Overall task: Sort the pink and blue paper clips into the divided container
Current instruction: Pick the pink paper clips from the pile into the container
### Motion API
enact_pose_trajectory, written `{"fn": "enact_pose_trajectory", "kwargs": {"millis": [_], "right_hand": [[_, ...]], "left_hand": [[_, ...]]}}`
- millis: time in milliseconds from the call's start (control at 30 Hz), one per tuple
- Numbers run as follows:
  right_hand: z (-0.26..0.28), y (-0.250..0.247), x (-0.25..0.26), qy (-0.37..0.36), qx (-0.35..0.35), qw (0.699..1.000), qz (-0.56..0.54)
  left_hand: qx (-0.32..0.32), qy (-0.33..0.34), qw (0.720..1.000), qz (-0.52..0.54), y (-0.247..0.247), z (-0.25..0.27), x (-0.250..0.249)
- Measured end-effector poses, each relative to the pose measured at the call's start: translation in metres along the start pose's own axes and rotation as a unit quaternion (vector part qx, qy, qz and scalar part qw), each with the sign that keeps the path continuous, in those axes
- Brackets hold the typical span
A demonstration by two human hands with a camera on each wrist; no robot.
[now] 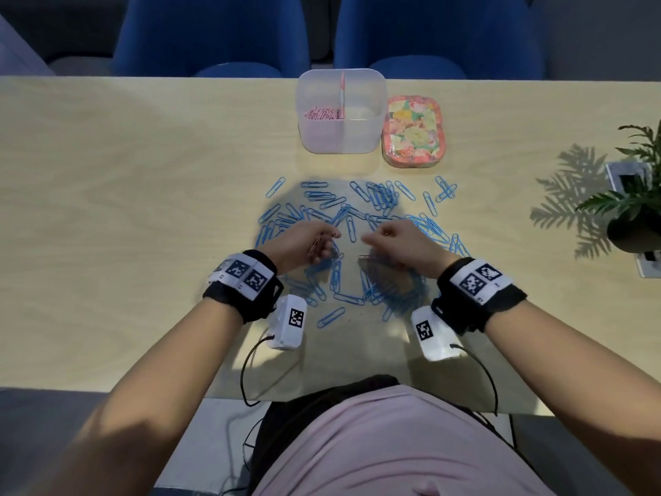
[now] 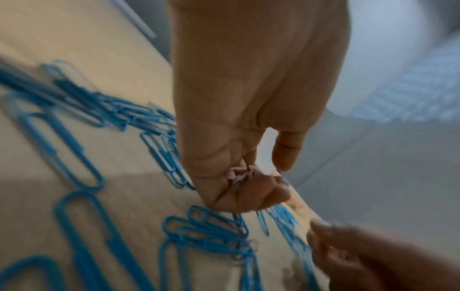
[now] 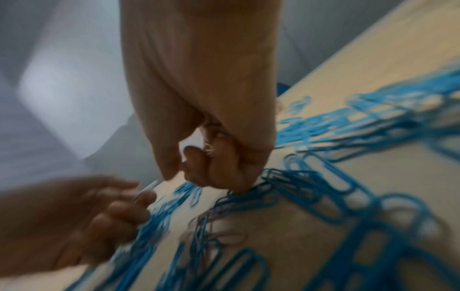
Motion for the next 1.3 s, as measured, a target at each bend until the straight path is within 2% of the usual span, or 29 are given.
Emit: {"fn": "enact_pose_trajectory", "kwargs": {"millis": [33, 100, 167, 233, 300, 333, 400, 467, 567, 733, 833, 933, 1067, 1167, 1233, 1300], "right_hand": [[-0.002, 0.004, 0.004, -0.049, -0.008, 0.994, 0.099], [-0.004, 0.012, 0.007, -0.089, -0.032, 0.956, 0.278], [-0.006, 0.015, 0.008, -0.093, -0.036, 0.931, 0.352], [-0.01, 0.018, 0.004, -0.074, -0.009, 0.928, 0.365], [-0.01, 0.019, 0.001, -0.059, 0.021, 0.937, 0.344], [-0.009, 0.017, 0.002, -0.059, 0.025, 0.951, 0.303], [-0.005, 0.007, 0.013, -0.055, 0.014, 0.983, 0.174], [-0.003, -0.007, 0.027, -0.029, 0.012, 0.999, 0.043], [-0.009, -0.023, 0.055, 0.019, 0.037, 0.991, -0.124], [-0.051, -0.039, 0.125, 0.031, 0.022, 0.969, -0.243], [-0.082, -0.032, 0.161, 0.055, 0.016, 0.95, -0.308], [-0.105, -0.022, 0.189, 0.067, 0.011, 0.923, -0.38], [-0.113, -0.006, 0.204, 0.086, 0.062, 0.918, -0.382], [-0.115, -0.019, 0.202, 0.064, 0.041, 0.918, -0.39], [-0.109, -0.035, 0.196, 0.047, 0.019, 0.914, -0.402], [-0.087, -0.049, 0.18, 0.036, -0.005, 0.933, -0.357]], "left_hand": [[-0.021, 0.033, 0.996, -0.08, 0.0, 0.0, -0.005], [-0.068, 0.119, 0.96, -0.245, 0.005, 0.002, -0.019], [-0.096, 0.156, 0.906, -0.382, 0.012, 0.0, -0.024], [-0.112, 0.167, 0.859, -0.47, 0.016, -0.001, -0.025], [-0.12, 0.179, 0.836, -0.505, 0.019, -0.002, -0.025], [-0.124, 0.187, 0.826, -0.517, 0.02, -0.001, -0.026], [-0.13, 0.198, 0.806, -0.543, 0.023, 0.002, -0.026], [-0.12, 0.196, 0.79, -0.568, 0.025, 0.004, -0.024], [-0.106, 0.177, 0.798, -0.566, 0.026, 0.004, -0.021], [-0.06, 0.125, 0.809, -0.571, 0.029, -0.001, -0.014], [-0.04, 0.12, 0.843, -0.523, 0.025, -0.001, -0.014], [-0.048, 0.128, 0.879, -0.457, 0.009, 0.009, -0.03], [-0.081, 0.128, 0.898, -0.413, -0.029, 0.009, -0.068], [-0.162, 0.16, 0.883, -0.411, -0.059, -0.003, -0.114], [-0.223, 0.19, 0.857, -0.425, -0.073, -0.017, -0.151], [-0.267, 0.195, 0.83, -0.45, -0.08, -0.034, -0.183]]}}
Point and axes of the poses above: each hand's wrist, its own z-axis away from the middle knuckle, its own y-axis out of the palm, x = y × z, the point moved 8 cm from there along -z, towards the middle knuckle, and after that the axes turned 8 degrees about -z, right-handed, at the moved point
